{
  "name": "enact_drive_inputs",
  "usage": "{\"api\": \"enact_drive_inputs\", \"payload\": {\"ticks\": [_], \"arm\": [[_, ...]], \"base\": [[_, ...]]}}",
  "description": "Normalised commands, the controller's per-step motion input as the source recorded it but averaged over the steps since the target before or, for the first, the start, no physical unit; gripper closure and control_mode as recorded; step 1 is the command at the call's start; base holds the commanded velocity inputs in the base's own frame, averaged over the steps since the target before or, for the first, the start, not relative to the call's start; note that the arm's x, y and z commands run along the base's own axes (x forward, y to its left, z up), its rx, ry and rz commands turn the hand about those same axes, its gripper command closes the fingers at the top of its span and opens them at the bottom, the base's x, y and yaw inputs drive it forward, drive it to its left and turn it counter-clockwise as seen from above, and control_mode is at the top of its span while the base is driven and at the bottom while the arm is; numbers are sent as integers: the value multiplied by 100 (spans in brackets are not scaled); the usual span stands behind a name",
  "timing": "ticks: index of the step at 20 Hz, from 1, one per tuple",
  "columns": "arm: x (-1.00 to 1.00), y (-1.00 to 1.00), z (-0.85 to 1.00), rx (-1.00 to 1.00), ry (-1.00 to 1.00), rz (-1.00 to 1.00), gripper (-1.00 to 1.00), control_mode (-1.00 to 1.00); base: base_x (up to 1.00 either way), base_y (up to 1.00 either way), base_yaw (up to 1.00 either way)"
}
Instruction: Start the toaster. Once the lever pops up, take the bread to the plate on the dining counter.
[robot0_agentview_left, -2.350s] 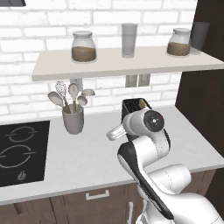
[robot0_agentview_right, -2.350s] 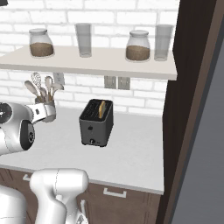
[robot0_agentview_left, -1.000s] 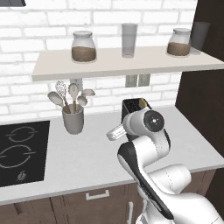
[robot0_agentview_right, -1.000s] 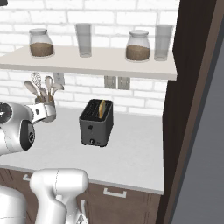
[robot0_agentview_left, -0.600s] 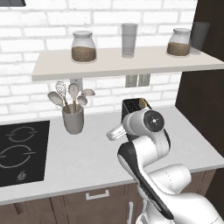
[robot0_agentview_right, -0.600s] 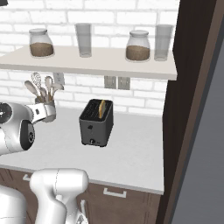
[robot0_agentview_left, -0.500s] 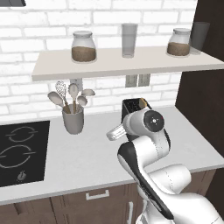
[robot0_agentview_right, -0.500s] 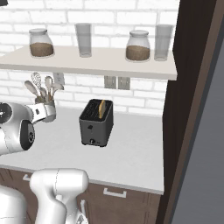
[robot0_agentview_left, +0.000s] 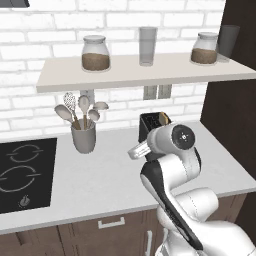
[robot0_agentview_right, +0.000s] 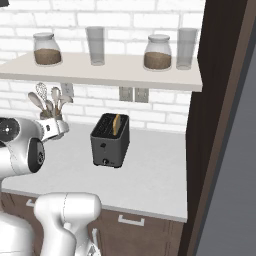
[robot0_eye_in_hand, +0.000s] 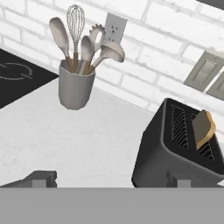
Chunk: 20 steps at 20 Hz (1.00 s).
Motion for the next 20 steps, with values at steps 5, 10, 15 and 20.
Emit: {"api": "enact_drive_inputs", "payload": {"ticks": [5, 10, 15, 20], "arm": [[3, -90, 0, 9, 0, 0, -100, -100], [3, -74, 4, 14, 0, 0, -100, -100], [0, -47, 1, 3, 0, 0, -100, -100], [15, -33, 0, 0, 0, -9, -100, -100]], "base": [[0, 0, 0], [0, 0, 0], [0, 0, 0], [0, 0, 0]]}}
